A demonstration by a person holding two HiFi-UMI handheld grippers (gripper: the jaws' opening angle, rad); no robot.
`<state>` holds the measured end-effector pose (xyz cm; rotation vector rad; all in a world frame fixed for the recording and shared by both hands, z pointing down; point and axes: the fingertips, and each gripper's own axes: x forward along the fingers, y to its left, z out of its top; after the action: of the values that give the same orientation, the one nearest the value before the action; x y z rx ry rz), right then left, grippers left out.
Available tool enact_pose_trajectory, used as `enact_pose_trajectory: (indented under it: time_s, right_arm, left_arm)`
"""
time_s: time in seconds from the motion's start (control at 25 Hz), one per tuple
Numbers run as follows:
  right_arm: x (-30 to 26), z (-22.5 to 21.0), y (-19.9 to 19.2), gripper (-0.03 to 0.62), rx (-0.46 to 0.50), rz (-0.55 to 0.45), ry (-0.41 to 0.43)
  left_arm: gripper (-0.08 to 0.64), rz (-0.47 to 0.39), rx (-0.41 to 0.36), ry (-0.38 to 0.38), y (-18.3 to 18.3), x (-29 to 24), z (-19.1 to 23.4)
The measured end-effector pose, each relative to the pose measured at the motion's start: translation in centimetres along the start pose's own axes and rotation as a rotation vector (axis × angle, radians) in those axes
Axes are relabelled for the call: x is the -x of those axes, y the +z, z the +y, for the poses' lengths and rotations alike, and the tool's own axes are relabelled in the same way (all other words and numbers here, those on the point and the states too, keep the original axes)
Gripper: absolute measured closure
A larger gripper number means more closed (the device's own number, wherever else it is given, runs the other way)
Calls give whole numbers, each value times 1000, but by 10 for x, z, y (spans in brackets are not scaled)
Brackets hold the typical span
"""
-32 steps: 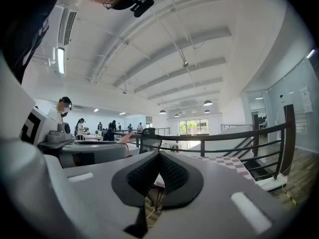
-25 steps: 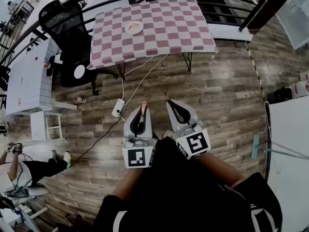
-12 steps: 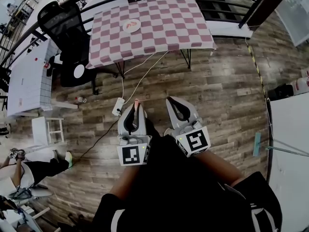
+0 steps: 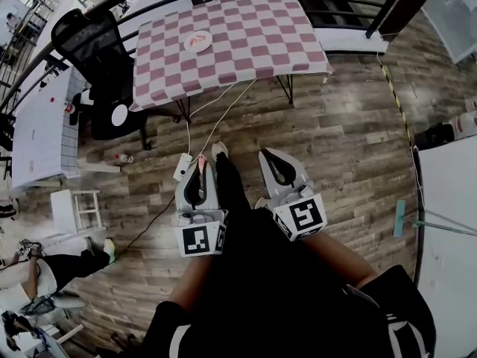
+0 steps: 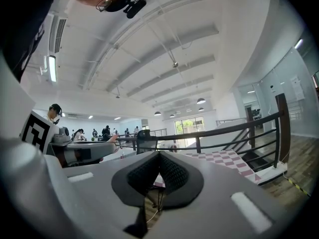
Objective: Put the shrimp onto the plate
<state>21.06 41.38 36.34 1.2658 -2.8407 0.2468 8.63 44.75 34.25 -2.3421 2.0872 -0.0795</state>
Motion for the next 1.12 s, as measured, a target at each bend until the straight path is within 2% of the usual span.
enact_pose_trajectory:
  time_s: [0.16,0.48,0.96,1.12]
  right_arm:
    - [-13,-2,-3,597,5,13,30]
    - [-63,-29,-9,597,16,47,12]
    - [-199,-70,0,597,17,118,-5]
    - [-253,-87,8,597,32,147,-74]
  left_arm:
    - [522,4,-4,-14,-2,-18,2]
    - [522,11,11,-20,-14,-75,36]
    - [522,15,14,-60,-9,-216,116]
    - [522,14,24,-79,-6,-263,148]
